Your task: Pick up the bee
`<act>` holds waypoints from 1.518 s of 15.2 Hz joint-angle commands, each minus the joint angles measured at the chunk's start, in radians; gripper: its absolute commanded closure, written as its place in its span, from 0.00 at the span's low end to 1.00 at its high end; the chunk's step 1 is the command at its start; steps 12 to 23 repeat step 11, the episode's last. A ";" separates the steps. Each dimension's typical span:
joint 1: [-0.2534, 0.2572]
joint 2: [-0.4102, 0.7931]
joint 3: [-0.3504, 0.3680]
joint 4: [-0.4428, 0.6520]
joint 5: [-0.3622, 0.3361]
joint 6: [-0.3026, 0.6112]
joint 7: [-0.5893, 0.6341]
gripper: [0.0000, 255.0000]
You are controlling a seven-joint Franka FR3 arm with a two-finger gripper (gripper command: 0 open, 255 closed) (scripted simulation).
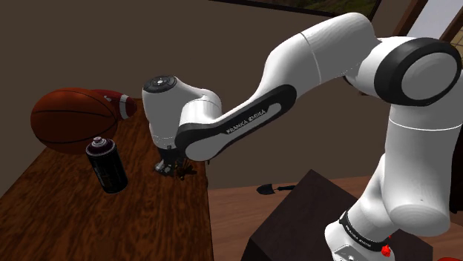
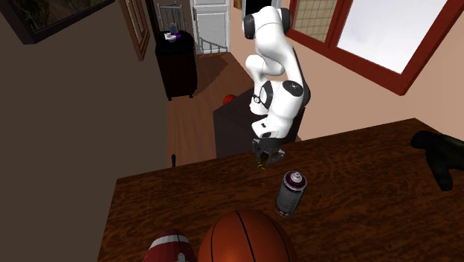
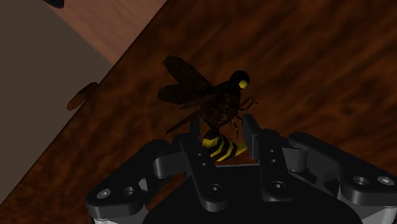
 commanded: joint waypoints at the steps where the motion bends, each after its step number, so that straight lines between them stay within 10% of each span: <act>1: -0.003 -0.014 0.005 0.008 0.010 -0.021 -0.009 1.00; 23: -0.011 -0.064 0.020 0.052 0.048 -0.106 -0.044 1.00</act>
